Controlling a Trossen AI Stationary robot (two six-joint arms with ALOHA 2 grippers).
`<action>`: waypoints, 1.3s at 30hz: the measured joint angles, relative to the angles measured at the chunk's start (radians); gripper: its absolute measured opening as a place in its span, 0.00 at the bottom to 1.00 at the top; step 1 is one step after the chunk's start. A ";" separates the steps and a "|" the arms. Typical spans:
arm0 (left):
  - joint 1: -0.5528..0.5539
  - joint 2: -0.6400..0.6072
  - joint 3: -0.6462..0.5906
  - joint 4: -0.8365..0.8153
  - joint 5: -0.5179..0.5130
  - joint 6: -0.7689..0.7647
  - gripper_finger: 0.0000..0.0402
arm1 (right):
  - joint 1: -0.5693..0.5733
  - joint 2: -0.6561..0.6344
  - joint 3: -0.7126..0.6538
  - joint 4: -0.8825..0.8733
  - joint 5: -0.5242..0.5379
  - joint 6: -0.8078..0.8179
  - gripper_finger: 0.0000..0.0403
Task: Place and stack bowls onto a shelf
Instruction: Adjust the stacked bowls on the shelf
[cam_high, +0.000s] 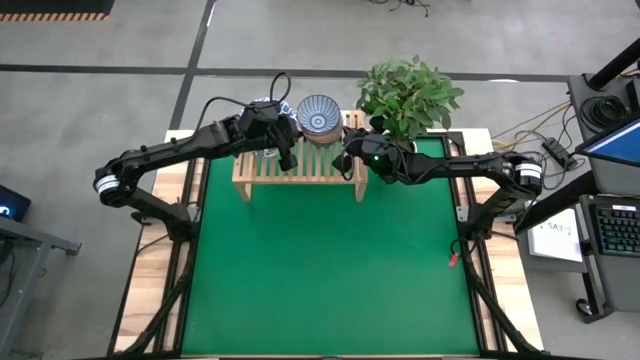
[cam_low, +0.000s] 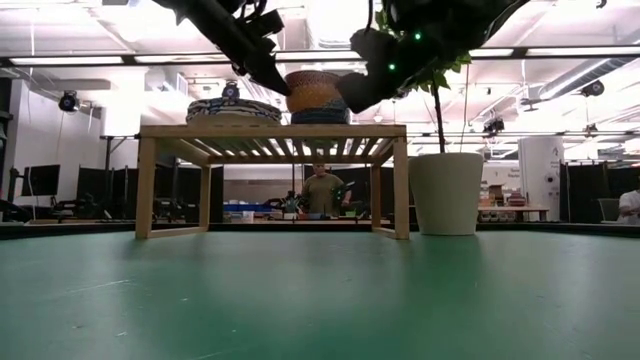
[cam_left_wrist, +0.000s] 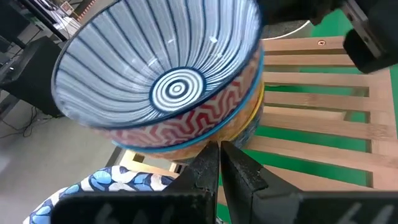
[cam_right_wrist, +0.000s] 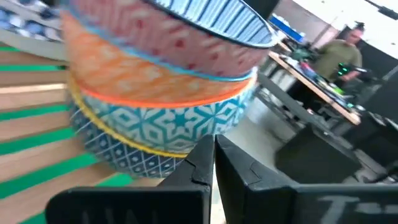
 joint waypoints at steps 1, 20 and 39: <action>0.000 0.000 0.000 0.003 0.000 -0.002 0.00 | 0.000 0.004 0.000 0.007 -0.012 0.000 0.02; -0.002 -0.036 0.037 -0.051 -0.057 -0.020 0.00 | 0.114 -0.003 0.098 -0.076 0.168 -0.156 0.02; 0.062 0.061 0.070 -0.028 -0.152 0.035 0.00 | -0.018 0.028 0.126 -0.166 0.044 -0.041 0.02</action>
